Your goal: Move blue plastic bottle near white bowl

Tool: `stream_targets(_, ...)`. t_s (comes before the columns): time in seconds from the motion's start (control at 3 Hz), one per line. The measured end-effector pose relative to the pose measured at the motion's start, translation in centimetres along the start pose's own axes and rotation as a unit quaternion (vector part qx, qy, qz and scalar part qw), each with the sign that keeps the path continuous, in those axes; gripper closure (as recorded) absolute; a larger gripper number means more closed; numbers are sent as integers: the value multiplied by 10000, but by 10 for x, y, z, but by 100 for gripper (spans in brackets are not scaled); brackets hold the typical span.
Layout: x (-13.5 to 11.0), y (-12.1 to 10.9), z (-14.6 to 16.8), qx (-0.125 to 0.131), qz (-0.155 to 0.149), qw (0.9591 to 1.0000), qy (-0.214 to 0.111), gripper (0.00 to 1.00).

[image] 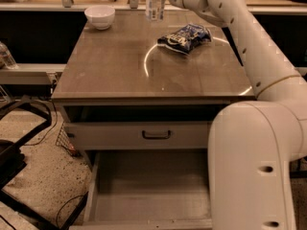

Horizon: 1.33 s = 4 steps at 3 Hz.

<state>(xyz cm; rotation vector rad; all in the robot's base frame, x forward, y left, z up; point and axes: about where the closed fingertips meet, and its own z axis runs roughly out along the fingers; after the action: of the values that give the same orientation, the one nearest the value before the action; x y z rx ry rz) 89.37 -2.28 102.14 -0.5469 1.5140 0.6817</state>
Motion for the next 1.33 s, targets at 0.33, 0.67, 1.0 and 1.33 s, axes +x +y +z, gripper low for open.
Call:
stream_targets(0.33, -8, -42, 12, 880, 192, 9957, -195, 100)
stream_targets(0.67, -7, -42, 13, 875, 191, 9958, -192, 100)
stream_targets(1.0, 9, -37, 54, 757, 42, 9965, -343, 100)
stream_targets(1.33, 26, -32, 84, 624, -167, 9968, -463, 100)
